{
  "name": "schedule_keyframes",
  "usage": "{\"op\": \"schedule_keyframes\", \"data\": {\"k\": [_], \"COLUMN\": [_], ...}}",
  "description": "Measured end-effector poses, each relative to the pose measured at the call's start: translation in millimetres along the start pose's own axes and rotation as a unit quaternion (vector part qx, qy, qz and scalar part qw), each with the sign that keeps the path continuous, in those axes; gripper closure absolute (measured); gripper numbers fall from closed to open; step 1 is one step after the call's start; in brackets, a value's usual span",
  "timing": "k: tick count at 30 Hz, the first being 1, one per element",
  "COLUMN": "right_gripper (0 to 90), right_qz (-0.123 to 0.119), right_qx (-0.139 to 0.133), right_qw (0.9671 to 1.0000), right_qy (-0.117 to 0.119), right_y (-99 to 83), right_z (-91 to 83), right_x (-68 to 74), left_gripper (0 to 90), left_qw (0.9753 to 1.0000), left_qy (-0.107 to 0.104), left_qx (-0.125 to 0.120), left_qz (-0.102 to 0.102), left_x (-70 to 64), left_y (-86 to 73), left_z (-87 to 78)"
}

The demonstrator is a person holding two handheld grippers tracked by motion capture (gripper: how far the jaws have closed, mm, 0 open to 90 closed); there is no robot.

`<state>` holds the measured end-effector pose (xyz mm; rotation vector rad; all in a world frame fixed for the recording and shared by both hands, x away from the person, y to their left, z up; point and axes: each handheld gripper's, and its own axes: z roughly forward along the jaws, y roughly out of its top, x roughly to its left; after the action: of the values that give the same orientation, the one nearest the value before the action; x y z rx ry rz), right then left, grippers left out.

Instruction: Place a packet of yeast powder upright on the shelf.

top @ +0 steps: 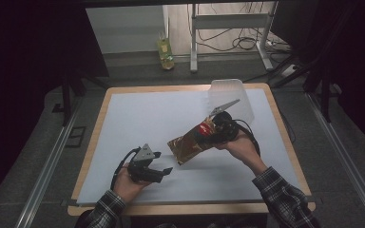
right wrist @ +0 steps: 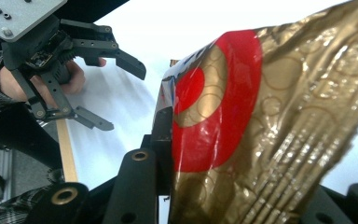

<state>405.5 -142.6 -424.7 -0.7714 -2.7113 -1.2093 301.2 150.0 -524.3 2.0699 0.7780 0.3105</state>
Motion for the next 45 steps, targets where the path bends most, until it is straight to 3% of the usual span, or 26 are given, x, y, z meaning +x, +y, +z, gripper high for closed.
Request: {"op": "schedule_keyframes", "data": {"k": [10,21,28,38,45], "right_gripper": [68.7,68.7,68.7,68.8,68.8], "right_qz": [-0.023,-0.048,-0.064,-0.102,-0.126], "right_qx": [-0.014,-0.028,-0.034,-0.04,-0.049], "right_qw": [0.9994,0.9972,0.9953,0.9902,0.9847], "right_qy": [-0.024,-0.049,-0.064,-0.087,-0.111], "right_y": [8.0,16.9,23.0,36.3,46.1], "right_z": [-15.6,-36.3,-48.5,-65.4,-83.3], "right_x": [-2.4,-7.1,-13.6,-18.3,-29.4], "left_gripper": [12.1,9.5,6.3,4.1,2.8], "left_qw": [0.9999,0.9997,0.9998,0.9996,0.9995], "left_qy": [0.002,0.009,0.015,0.019,0.019], "left_qx": [0.011,0.021,0.013,0.011,0.012], "left_qz": [0.005,0.007,0.01,0.018,0.023], "left_x": [1.0,2.4,5.1,7.1,7.7], "left_y": [-0.7,-1.8,-2.8,-3.5,-4.2], "left_z": [1.1,2.7,1.5,1.1,2.5]}}
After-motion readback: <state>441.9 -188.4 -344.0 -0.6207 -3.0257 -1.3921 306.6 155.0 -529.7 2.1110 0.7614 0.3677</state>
